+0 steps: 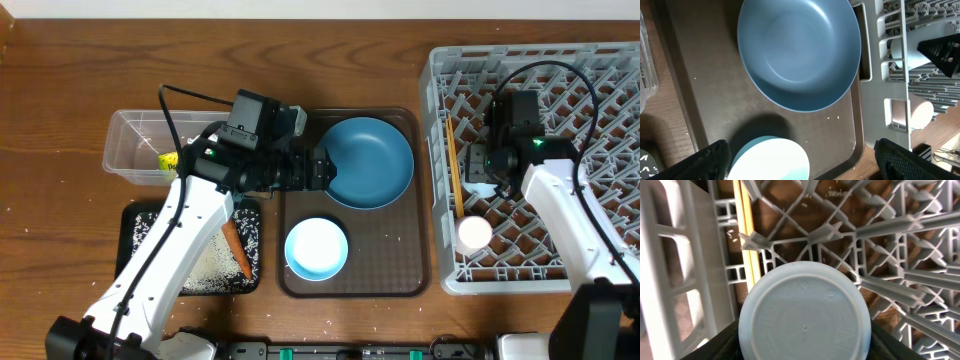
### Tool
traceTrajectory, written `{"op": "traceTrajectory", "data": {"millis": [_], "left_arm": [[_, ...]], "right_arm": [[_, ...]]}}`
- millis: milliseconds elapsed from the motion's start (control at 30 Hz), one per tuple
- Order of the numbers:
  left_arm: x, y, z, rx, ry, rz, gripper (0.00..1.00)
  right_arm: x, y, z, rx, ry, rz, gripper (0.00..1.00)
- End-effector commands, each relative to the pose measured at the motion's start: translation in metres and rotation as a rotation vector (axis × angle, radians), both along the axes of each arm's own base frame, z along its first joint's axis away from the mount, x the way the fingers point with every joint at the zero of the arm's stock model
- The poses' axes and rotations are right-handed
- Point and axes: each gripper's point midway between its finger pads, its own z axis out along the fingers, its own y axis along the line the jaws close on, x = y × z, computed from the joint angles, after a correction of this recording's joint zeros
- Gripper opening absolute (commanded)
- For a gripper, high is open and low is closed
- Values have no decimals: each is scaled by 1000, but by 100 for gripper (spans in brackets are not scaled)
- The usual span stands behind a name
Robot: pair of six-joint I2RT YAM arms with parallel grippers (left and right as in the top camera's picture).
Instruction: Sort waste into correct bins and load items into the dishwasher rack
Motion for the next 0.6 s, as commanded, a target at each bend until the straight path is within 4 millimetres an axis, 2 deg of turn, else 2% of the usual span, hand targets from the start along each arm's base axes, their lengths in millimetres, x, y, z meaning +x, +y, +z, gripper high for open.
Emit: {"op": "traceTrajectory", "data": {"millis": [0,100,267,367,567], "left_arm": [[0,2,-3,11,1,0,95],[0,2,-3,11,1,0,94],[0,2,-3,11,1,0,94],[0,2,-3,11,1,0,94],[0,2,-3,11,1,0,94]], "right_arm": [[0,-4,29,0,-89,6,47],[-3,-4,51,3,-154,5,41],[-12,-3,77,13,-222,8,39],[-16,-1,82,22,-227,13,38],[-18,13,75,94,-199,51,37]]}}
